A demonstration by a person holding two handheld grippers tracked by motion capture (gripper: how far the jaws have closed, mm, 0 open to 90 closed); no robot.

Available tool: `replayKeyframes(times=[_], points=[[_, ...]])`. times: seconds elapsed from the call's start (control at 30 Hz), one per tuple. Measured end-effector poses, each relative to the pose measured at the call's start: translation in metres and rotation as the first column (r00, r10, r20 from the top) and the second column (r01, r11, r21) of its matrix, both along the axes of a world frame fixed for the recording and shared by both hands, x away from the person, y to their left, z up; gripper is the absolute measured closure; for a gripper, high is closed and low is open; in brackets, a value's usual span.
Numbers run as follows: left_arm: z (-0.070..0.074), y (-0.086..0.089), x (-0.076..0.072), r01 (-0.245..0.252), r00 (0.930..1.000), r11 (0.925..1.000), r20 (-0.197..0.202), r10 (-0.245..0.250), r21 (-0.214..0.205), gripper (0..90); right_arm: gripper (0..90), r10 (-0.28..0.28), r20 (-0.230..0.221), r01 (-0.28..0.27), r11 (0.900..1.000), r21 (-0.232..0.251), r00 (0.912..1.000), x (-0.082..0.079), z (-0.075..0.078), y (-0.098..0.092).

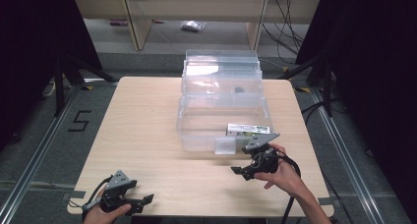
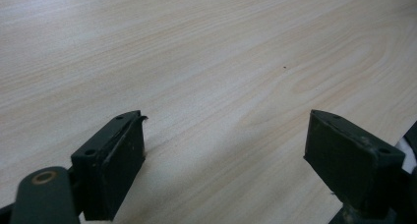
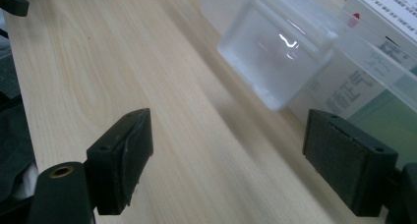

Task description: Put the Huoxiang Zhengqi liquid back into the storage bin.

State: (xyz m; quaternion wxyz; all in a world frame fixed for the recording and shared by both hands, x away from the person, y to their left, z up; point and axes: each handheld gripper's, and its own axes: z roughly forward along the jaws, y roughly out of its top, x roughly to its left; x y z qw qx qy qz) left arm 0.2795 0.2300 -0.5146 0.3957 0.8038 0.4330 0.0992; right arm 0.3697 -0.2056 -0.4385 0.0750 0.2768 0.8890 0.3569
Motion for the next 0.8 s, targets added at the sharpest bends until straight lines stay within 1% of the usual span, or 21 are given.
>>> replayKeyframes(times=[0.03, 0.07, 0.1, 0.13, 0.2, 0.23, 0.3, 0.33, 0.37, 0.4, 0.43, 0.47, 0.5, 0.53, 0.57, 0.63, 0.67, 0.7, 0.73, 0.77, 0.8], points=[[0.000, 0.000, 0.000, -0.002, 1.0000, 1.0000, 0.000, 0.002, 0.000, 14.8, 20.3, 0.004, 0.005, -0.004, 1.0000, 0.002, 1.0000, 0.000, 0.000, -0.001], [0.000, 0.000, 0.000, 0.000, 1.0000, 1.0000, 0.000, 0.000, 0.002, 14.8, 20.3, -0.005, 0.008, 0.005, 1.0000, -0.001, 1.0000, 0.000, 0.000, -0.002], [0.000, 0.000, 0.000, -0.006, 1.0000, 1.0000, -0.006, 0.006, -0.004, 14.8, 20.3, 0.005, 0.034, -0.006, 0.9999, 0.009, 0.9994, 0.001, -0.002, -0.003], [0.000, 0.000, 0.000, -0.002, 1.0000, 1.0000, -0.005, 0.002, -0.001, 14.8, 20.3, 0.007, 0.016, -0.007, 1.0000, 0.002, 0.9998, 0.000, -0.001, -0.004], [0.000, 0.000, 0.000, -0.001, 1.0000, 1.0000, 0.000, 0.001, 0.000, 14.8, 20.3, -0.004, 0.023, 0.004, 1.0000, 0.002, 0.9997, 0.000, -0.001, -0.006], [0.000, 0.000, 0.000, -0.001, 1.0000, 1.0000, 0.001, 0.001, 0.000, 14.8, 20.3, -0.013, 0.021, 0.013, 0.9997, 0.019, 0.9997, 0.000, -0.003, -0.005], [0.000, 0.000, 0.000, 0.001, 1.0000, 1.0000, 0.001, -0.001, 0.000, 14.8, 20.3, -0.006, 0.020, 0.006, 1.0000, 0.007, 0.9998, 0.000, -0.004, -0.008], [0.000, 0.000, 0.000, -0.003, 1.0000, 1.0000, 0.001, 0.003, 0.000, 14.8, 20.3, -0.021, 0.004, 0.021, 0.9997, 0.008, 0.9998, -0.002, -0.004, -0.008], [0.000, 0.000, 0.000, 0.000, 1.0000, 1.0000, 0.000, 0.000, 0.002, 14.8, 20.3, -0.016, 0.020, 0.015, 0.9996, 0.022, 0.9997, -0.001, -0.007, -0.009], [0.000, 0.000, 0.000, 0.003, 1.0000, 1.0000, 0.001, -0.003, -0.001, 14.8, 20.3, -0.025, 0.010, 0.024, 0.9994, 0.024, 0.9996, -0.003, -0.007, -0.010], [0.000, 0.000, 0.000, 0.002, 1.0000, 1.0000, 0.002, -0.002, -0.003, 14.8, 20.1, -0.029, 0.020, 0.028, 0.9993, 0.025, 0.9994, -0.003, -0.008, -0.011], [0.000, 0.000, 0.000, 0.000, 1.0000, 1.0000, 0.003, 0.000, -0.004, 14.8, 20.0, -0.030, 0.023, 0.030, 0.9995, 0.014, 0.9993, -0.002, -0.010, -0.014], [0.000, 0.000, 0.000, -0.007, 1.0000, 1.0000, 0.004, 0.007, -0.005, 14.8, 19.9, -0.047, 0.011, 0.046, 0.9986, 0.025, 0.9988, -0.003, -0.011, -0.015], [0.000, 0.000, 0.000, -0.004, 1.0000, 1.0000, 0.002, 0.004, -0.007, 14.8, 19.9, -0.042, 0.004, 0.042, 0.9991, 0.007, 0.9991, -0.003, -0.012, -0.018], [0.000, 0.000, 0.000, -0.007, 1.0000, 1.0000, 0.004, 0.007, -0.002, 14.8, 19.9, -0.052, -0.004, 0.052, 0.9986, 0.014, 0.9987, -0.003, -0.013, -0.018], [0.000, 0.000, 0.000, -0.002, 1.0000, 1.0000, 0.001, 0.002, -0.005, 14.8, 19.9, -0.056, 0.004, 0.056, 0.9983, 0.019, 0.9984, -0.004, -0.016, -0.022], [0.000, 0.000, 0.000, -0.003, 1.0000, 1.0000, 0.001, 0.003, -0.004, 14.8, 19.9, -0.062, -0.002, 0.062, 0.9979, 0.022, 0.9981, -0.006, -0.017, -0.024], [0.000, 0.000, 0.000, -0.001, 1.0000, 1.0000, 0.001, 0.001, -0.001, 14.8, 19.9, -0.081, -0.009, 0.081, 0.9964, 0.025, 0.9967, -0.007, -0.018, -0.024], [0.000, 0.000, 0.000, 0.000, 1.0000, 1.0000, 0.002, 0.000, -0.002, 14.8, 19.9, -0.076, 0.003, 0.076, 0.9967, 0.029, 0.9971, -0.007, -0.019, -0.026], [0.000, 0.000, 0.000, 0.001, 1.0000, 1.0000, 0.002, -0.001, -0.001, 14.8, 19.9, -0.064, -0.006, 0.064, 0.9978, 0.017, 0.9979, -0.008, -0.019, -0.029], [0.000, 0.000, 0.000, 0.001, 1.0000, 1.0000, 0.001, -0.001, 0.000, 14.8, 19.9, -0.067, 0.001, 0.067, 0.9976, 0.017, 0.9978, -0.008, -0.019, -0.031]])
